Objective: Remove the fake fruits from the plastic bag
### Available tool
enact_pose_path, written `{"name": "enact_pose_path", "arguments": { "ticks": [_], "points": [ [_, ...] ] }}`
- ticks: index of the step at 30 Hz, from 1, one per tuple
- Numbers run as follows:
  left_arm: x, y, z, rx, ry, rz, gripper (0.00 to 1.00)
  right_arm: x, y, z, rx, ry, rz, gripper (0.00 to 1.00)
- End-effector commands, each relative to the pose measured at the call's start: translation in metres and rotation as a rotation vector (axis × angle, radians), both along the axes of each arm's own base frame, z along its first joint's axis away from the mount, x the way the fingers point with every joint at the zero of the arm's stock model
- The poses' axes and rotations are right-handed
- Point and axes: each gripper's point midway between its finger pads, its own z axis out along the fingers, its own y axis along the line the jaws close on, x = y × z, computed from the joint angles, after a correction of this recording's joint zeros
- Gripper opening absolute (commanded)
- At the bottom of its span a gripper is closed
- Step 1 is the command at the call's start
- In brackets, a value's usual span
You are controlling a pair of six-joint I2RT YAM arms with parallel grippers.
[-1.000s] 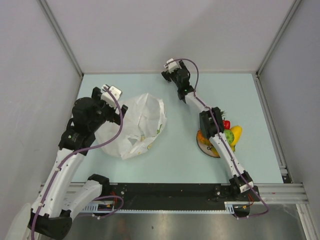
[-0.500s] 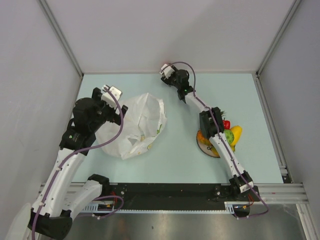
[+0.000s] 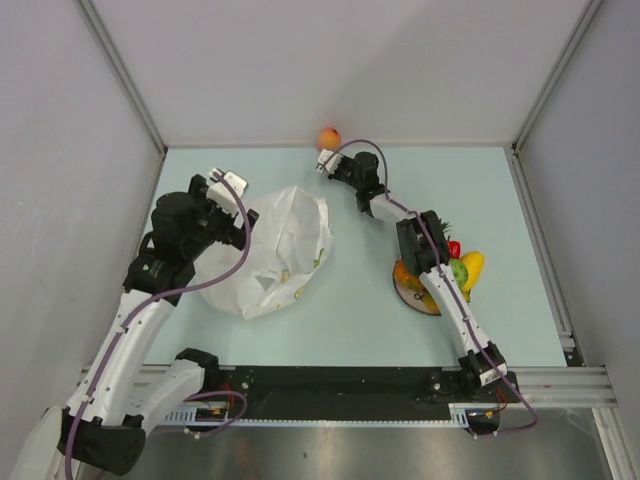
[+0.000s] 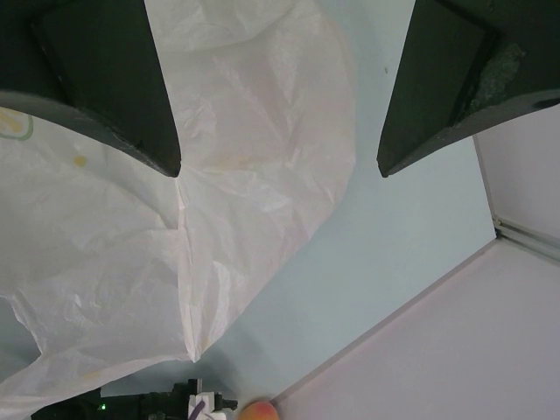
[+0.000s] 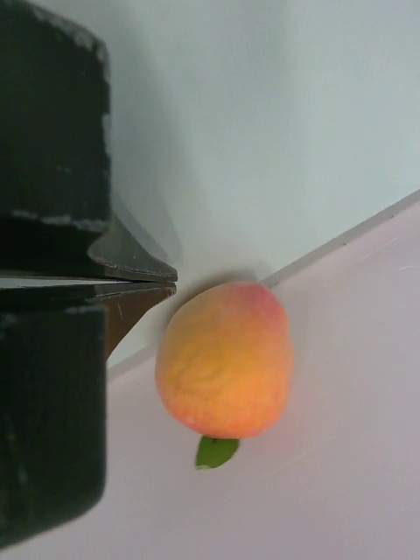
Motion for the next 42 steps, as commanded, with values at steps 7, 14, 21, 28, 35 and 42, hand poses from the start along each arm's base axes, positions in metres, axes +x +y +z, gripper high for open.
{"name": "enact_pose_path", "arguments": {
  "ticks": [7,14,21,28,35,42],
  "points": [
    [0.012,-0.003,0.007,0.023,0.045,-0.021,1.0,-0.028,0.01,0.073,0.045,-0.105,0.095,0.0],
    [0.003,-0.011,0.003,-0.024,0.106,-0.045,1.0,-0.034,0.007,0.092,0.09,-0.128,0.036,0.63],
    [0.014,0.001,-0.029,0.057,0.222,0.017,0.99,-0.012,0.027,0.066,-0.019,-0.208,0.014,0.84],
    [0.012,0.003,-0.04,0.103,0.301,0.01,0.98,-0.004,0.03,0.02,-0.121,-0.218,0.039,0.87],
    [0.011,0.007,-0.041,0.111,0.295,0.024,0.98,0.005,0.008,-0.013,-0.204,-0.214,-0.03,0.88],
    [0.02,0.005,-0.035,0.107,0.288,0.031,0.98,0.012,-0.008,-0.033,-0.291,-0.276,-0.032,0.88]
  ]
}}
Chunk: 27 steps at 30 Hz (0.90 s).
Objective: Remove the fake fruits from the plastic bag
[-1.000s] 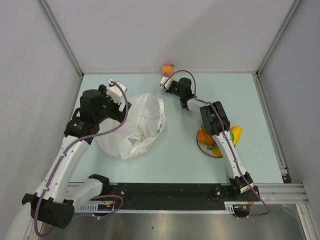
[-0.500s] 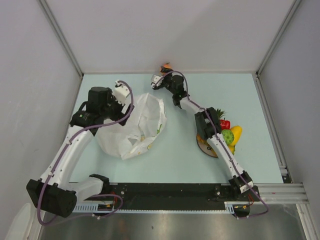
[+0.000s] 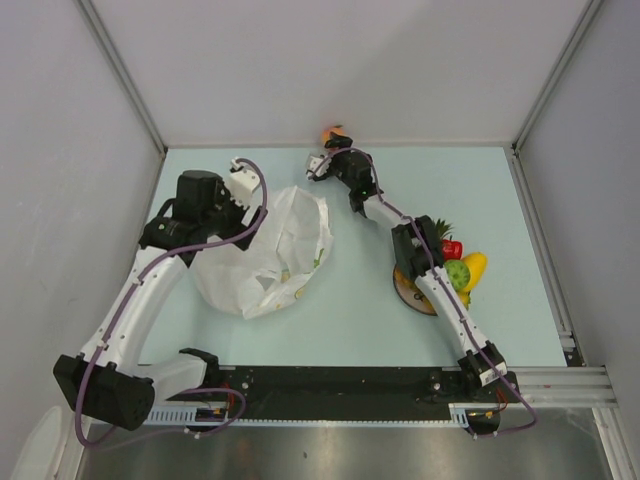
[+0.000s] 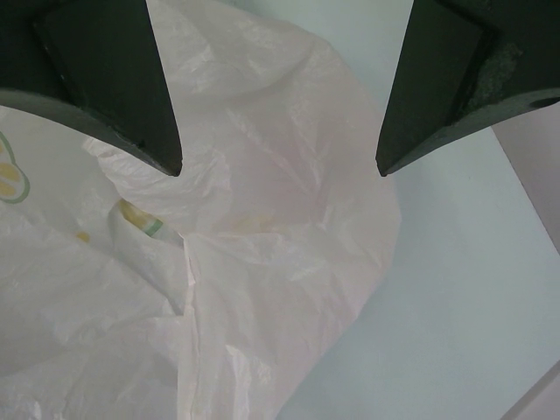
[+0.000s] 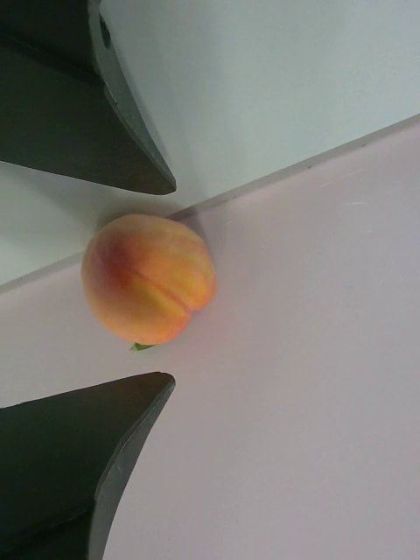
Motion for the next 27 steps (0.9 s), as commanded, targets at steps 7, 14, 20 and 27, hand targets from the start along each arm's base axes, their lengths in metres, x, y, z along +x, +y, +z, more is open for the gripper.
{"name": "enact_pose_path", "arguments": {
  "ticks": [7,14,20,27],
  "points": [
    [0.011,-0.005,0.029,-0.004,-0.062,-0.012,0.98,-0.003,-0.008,-0.094,-0.165,0.079,0.045,0.81],
    [0.019,-0.009,0.033,0.003,-0.081,-0.012,0.98,-0.009,-0.003,-0.106,-0.206,0.099,0.098,0.58],
    [0.016,-0.011,0.029,0.008,-0.073,-0.021,0.99,-0.011,0.004,-0.091,-0.166,0.081,0.114,0.38],
    [0.02,-0.013,0.028,0.006,-0.079,-0.017,0.98,-0.014,-0.003,-0.072,-0.146,0.08,0.085,0.05]
  ]
}}
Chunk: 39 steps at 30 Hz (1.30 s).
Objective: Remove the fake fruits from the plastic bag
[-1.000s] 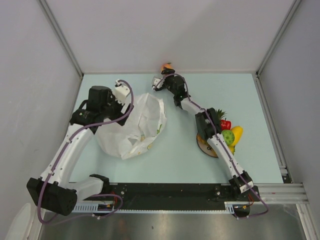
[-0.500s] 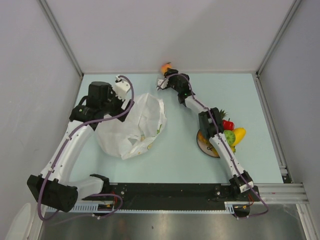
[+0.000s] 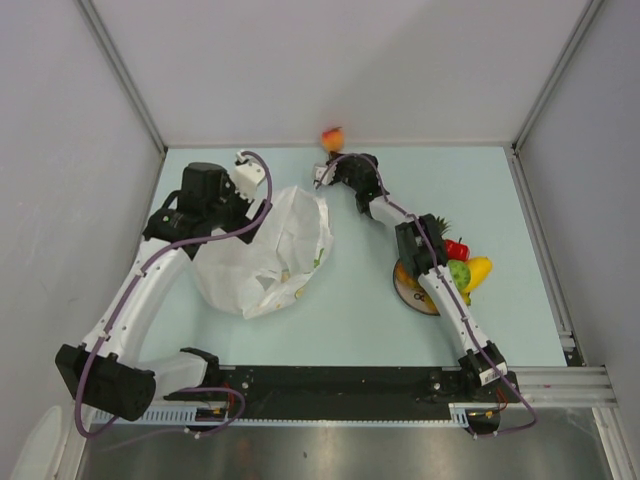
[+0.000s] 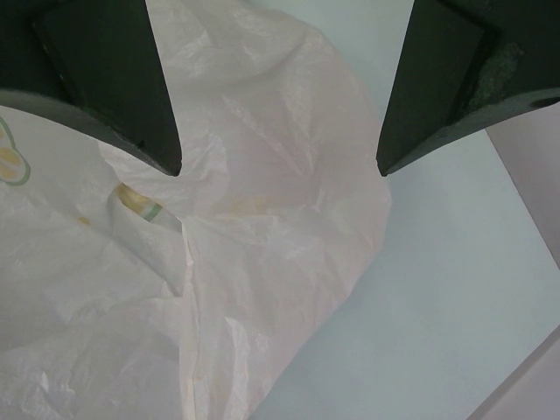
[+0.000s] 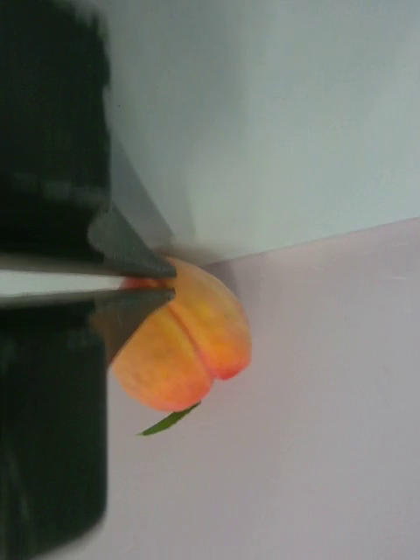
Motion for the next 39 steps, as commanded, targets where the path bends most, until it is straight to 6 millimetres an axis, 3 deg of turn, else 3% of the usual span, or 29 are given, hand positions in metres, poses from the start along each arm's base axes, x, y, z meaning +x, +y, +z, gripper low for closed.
{"name": "enact_pose_path", "arguments": {
  "ticks": [1,2,4,5,6,7,8,9,11,13,14,15,16,17,18,21,22,25,27,28,29,32,34,35,36,37,38,39],
  "points": [
    [0.008,-0.004,0.015,-0.006,-0.058,-0.006,0.98,-0.014,0.003,-0.033,0.001,0.043,-0.004,0.0],
    [0.008,-0.004,0.013,-0.007,-0.054,-0.003,0.98,-0.013,0.002,-0.023,0.003,0.027,-0.008,0.0],
    [0.009,-0.006,0.013,-0.012,-0.059,-0.008,0.99,-0.016,-0.002,-0.026,0.012,0.051,-0.019,0.0],
    [0.01,-0.006,0.013,-0.011,-0.059,-0.007,0.99,-0.016,-0.001,-0.009,0.047,0.035,-0.019,0.0],
    [0.01,-0.006,0.012,-0.013,-0.059,-0.006,0.99,-0.022,-0.003,-0.018,0.046,0.06,-0.015,0.0],
    [0.009,-0.006,0.011,-0.012,-0.056,-0.007,0.99,-0.025,-0.002,-0.014,0.062,0.065,-0.002,0.0],
    [0.009,-0.006,0.011,-0.011,-0.056,-0.008,0.98,-0.026,-0.002,0.009,0.118,0.053,0.0,0.0],
    [0.009,-0.006,0.011,-0.009,-0.055,-0.007,0.98,-0.03,-0.001,0.004,0.139,0.082,0.001,0.0],
    [0.009,-0.007,0.009,-0.01,-0.05,-0.011,0.99,-0.03,-0.001,0.022,0.191,0.056,0.001,0.0],
    [0.007,-0.007,0.006,-0.014,-0.042,-0.012,0.98,-0.026,-0.002,0.031,0.285,0.061,-0.028,0.25],
    [0.007,-0.007,0.005,-0.014,-0.039,-0.013,0.99,-0.025,0.0,0.043,0.332,0.026,-0.028,0.42],
    [0.007,-0.008,0.004,-0.018,-0.036,-0.015,0.98,-0.022,-0.001,0.022,0.347,0.049,-0.058,0.66],
    [0.006,-0.009,0.003,-0.02,-0.032,-0.018,0.99,-0.016,0.003,0.046,0.376,-0.005,-0.061,0.78],
    [0.007,-0.009,0.0,-0.02,-0.024,-0.017,0.99,-0.012,0.006,0.036,0.356,0.023,-0.074,0.97],
    [0.006,-0.011,-0.001,-0.019,-0.019,-0.023,0.98,-0.01,0.009,0.014,0.349,0.055,-0.083,1.0],
    [0.007,-0.013,-0.005,-0.026,-0.005,-0.024,0.99,-0.007,0.021,0.019,0.348,0.057,-0.055,1.0],
    [0.007,-0.014,-0.006,-0.032,0.001,-0.024,0.99,-0.008,0.022,0.004,0.332,0.069,-0.056,1.0],
    [0.008,-0.016,-0.005,-0.044,0.007,-0.025,0.99,-0.017,0.036,-0.014,0.247,0.064,-0.014,1.0],
    [0.009,-0.017,-0.006,-0.051,0.01,-0.018,0.99,-0.017,0.041,-0.007,0.255,0.039,0.006,1.0],
    [0.01,-0.017,-0.006,-0.054,0.008,-0.018,0.99,-0.018,0.041,-0.024,0.239,0.064,0.008,1.0],
    [0.011,-0.018,-0.006,-0.056,0.009,-0.018,0.99,-0.019,0.044,-0.018,0.239,0.042,0.032,1.0],
    [0.019,-0.021,-0.004,-0.071,0.004,0.0,1.0,-0.026,0.052,-0.037,0.144,0.013,0.075,0.95],
    [0.031,-0.024,0.002,-0.081,-0.013,0.009,1.0,-0.027,0.052,-0.042,0.115,0.02,0.086,0.86],
    [0.038,-0.024,0.005,-0.081,-0.024,0.024,1.0,-0.027,0.053,-0.041,0.114,0.026,0.096,0.67],
    [0.048,-0.026,0.023,-0.099,-0.065,0.028,1.0,-0.027,0.052,-0.042,0.116,0.044,0.1,0.56],
    [0.059,-0.031,0.022,-0.098,-0.059,0.027,1.0,-0.024,0.047,-0.037,0.138,0.051,0.097,0.44],
    [0.068,-0.032,0.03,-0.108,-0.076,0.032,1.0,-0.022,0.046,-0.02,0.19,0.07,0.098,0.0],
    [0.081,-0.035,0.06,-0.14,-0.138,0.041,1.0,-0.021,0.042,-0.014,0.225,0.073,0.09,0.0]
  ]
}}
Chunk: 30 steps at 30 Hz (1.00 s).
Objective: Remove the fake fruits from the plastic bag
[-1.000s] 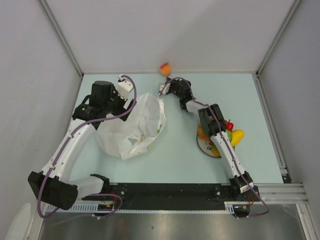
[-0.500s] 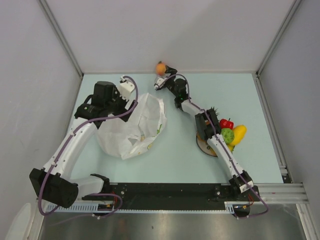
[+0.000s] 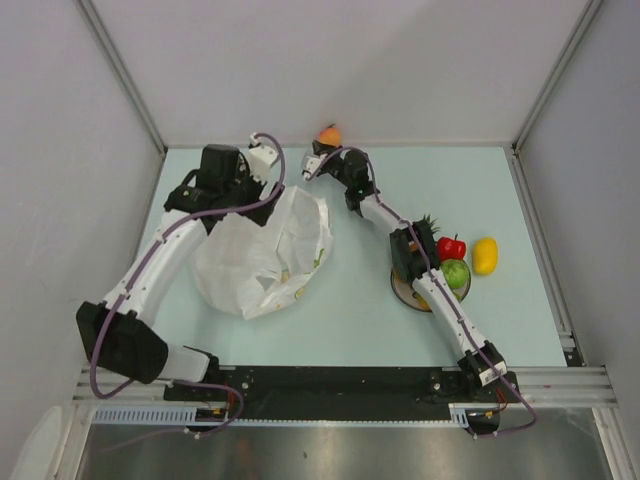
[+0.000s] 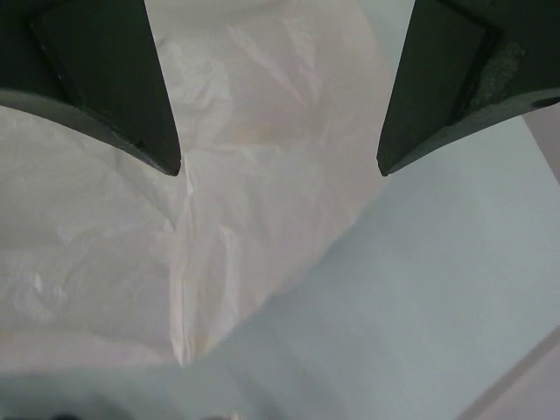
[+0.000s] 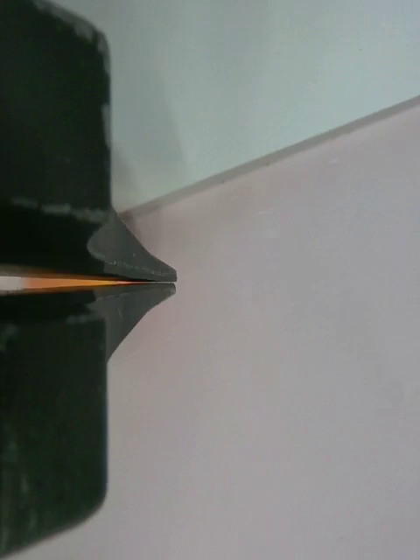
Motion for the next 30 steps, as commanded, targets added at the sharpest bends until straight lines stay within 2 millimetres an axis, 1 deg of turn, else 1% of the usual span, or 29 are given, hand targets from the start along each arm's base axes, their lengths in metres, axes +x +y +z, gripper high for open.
{"name": "enact_pose_path", "arguments": {
  "ticks": [1,2,3,4,5,6,7,8,9,10,11,12,14,15,16,17,18,19,20,21,22,23,24,25,26,27,28,29,30],
  "points": [
    [0.063,-0.018,0.071,-0.104,-0.181,0.042,1.0,-0.008,-0.008,-0.085,0.029,0.133,0.035,0.0],
    [0.074,-0.02,0.081,-0.124,-0.201,0.045,1.0,-0.008,-0.012,-0.056,0.07,0.115,0.041,0.0],
    [0.089,-0.02,0.109,-0.174,-0.256,0.063,1.0,-0.013,-0.015,-0.045,0.102,0.096,0.055,0.09],
    [0.111,-0.025,0.102,-0.195,-0.251,0.065,1.0,-0.028,-0.024,-0.057,0.121,0.087,0.07,0.22],
    [0.124,-0.029,0.101,-0.219,-0.244,0.061,1.0,-0.035,-0.028,-0.045,0.145,0.074,0.096,0.39],
    [0.136,-0.038,0.128,-0.278,-0.285,0.035,1.0,-0.04,-0.031,-0.003,0.208,0.045,0.11,0.48],
    [0.146,-0.044,0.129,-0.296,-0.273,0.026,1.0,-0.053,-0.04,-0.009,0.237,0.052,0.108,0.54],
    [0.171,-0.056,0.094,-0.303,-0.202,0.018,1.0,-0.057,-0.048,0.004,0.273,0.039,0.102,0.63],
    [0.181,-0.069,0.122,-0.377,-0.24,-0.008,1.0,-0.068,-0.057,0.049,0.347,-0.03,0.118,0.65],
    [0.193,-0.078,0.115,-0.41,-0.225,-0.022,1.0,-0.074,-0.062,0.059,0.369,-0.049,0.122,0.68],
    [0.213,-0.089,0.085,-0.431,-0.176,-0.024,1.0,-0.082,-0.069,0.058,0.385,-0.044,0.128,0.74],
    [0.225,-0.097,0.098,-0.482,-0.213,-0.025,1.0,-0.089,-0.081,0.086,0.43,-0.106,0.145,0.75],
    [0.242,-0.107,0.086,-0.54,-0.206,-0.003,1.0,-0.089,-0.09,0.104,0.45,-0.127,0.13,0.75],
    [0.254,-0.113,0.059,-0.571,-0.159,0.023,1.0,-0.088,-0.094,0.112,0.468,-0.129,0.12,0.75],
    [0.263,-0.117,0.056,-0.596,-0.175,0.026,1.0,-0.089,-0.1,0.135,0.502,-0.15,0.104,0.75],
    [0.266,-0.127,0.043,-0.62,-0.151,0.02,1.0,-0.09,-0.102,0.142,0.517,-0.15,0.091,0.76],
    [0.275,-0.133,0.024,-0.619,-0.141,0.022,1.0,-0.091,-0.107,0.152,0.538,-0.155,0.075,0.75],
    [0.282,-0.133,0.011,-0.606,-0.141,0.053,1.0,-0.095,-0.114,0.175,0.581,-0.168,0.051,0.75],
    [0.287,-0.136,0.004,-0.614,-0.141,0.071,1.0,-0.097,-0.119,0.187,0.597,-0.169,0.039,0.75],
    [0.297,-0.139,-0.01,-0.62,-0.149,0.077,1.0,-0.099,-0.122,0.179,0.592,-0.131,0.018,0.75],
    [0.302,-0.14,-0.016,-0.626,-0.154,0.084,1.0,-0.107,-0.13,0.204,0.615,-0.158,0.006,0.75],
    [0.307,-0.14,-0.022,-0.635,-0.159,0.11,1.0,-0.11,-0.133,0.205,0.619,-0.147,-0.008,0.75],
    [0.315,-0.14,-0.022,-0.649,-0.187,0.113,1.0,-0.113,-0.138,0.196,0.612,-0.117,-0.03,0.75],
    [0.321,-0.141,-0.041,-0.649,-0.174,0.13,1.0,-0.117,-0.143,0.199,0.618,-0.111,-0.054,0.75],
    [0.324,-0.144,-0.05,-0.667,-0.169,0.137,1.0,-0.124,-0.149,0.217,0.632,-0.125,-0.065,0.75],
    [0.329,-0.148,-0.046,-0.693,-0.198,0.119,1.0,-0.125,-0.153,0.217,0.63,-0.104,-0.088,0.76],
    [0.331,-0.153,-0.059,-0.705,-0.186,0.111,1.0,-0.124,-0.161,0.208,0.638,-0.068,-0.135,0.76],
    [0.33,-0.16,-0.062,-0.734,-0.176,0.095,1.0,-0.128,-0.167,0.22,0.651,-0.068,-0.155,0.76],
    [0.333,-0.163,-0.057,-0.758,-0.206,0.082,1.0,-0.125,-0.171,0.213,0.645,-0.025,-0.191,0.76]
  ]
}}
